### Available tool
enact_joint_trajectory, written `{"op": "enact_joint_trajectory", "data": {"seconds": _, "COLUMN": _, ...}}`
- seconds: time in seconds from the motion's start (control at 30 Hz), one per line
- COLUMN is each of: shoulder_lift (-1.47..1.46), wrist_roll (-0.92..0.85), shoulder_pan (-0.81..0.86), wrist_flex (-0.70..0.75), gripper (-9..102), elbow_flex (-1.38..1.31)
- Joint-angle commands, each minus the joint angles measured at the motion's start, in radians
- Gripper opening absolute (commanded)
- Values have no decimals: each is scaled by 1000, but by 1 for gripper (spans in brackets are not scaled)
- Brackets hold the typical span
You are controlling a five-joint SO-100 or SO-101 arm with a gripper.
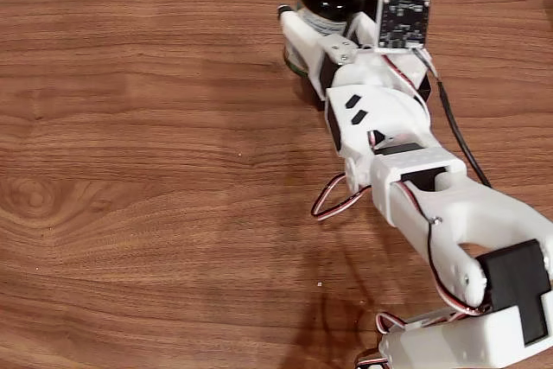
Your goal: Pick up the pill bottle and place it in the black box.
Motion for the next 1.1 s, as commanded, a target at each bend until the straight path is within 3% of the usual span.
{"op": "enact_joint_trajectory", "data": {"seconds": 0.0, "shoulder_lift": 40, "wrist_roll": -29, "shoulder_pan": 69, "wrist_flex": -11, "gripper": 10, "elbow_flex": -170}}
{"op": "enact_joint_trajectory", "data": {"seconds": 0.2, "shoulder_lift": -141, "wrist_roll": -35, "shoulder_pan": 137, "wrist_flex": -87, "gripper": 10, "elbow_flex": -285}}
{"op": "enact_joint_trajectory", "data": {"seconds": 0.57, "shoulder_lift": -405, "wrist_roll": -18, "shoulder_pan": 173, "wrist_flex": -98, "gripper": 10, "elbow_flex": -515}}
{"op": "enact_joint_trajectory", "data": {"seconds": 1.07, "shoulder_lift": -813, "wrist_roll": 158, "shoulder_pan": 149, "wrist_flex": -179, "gripper": 10, "elbow_flex": -833}}
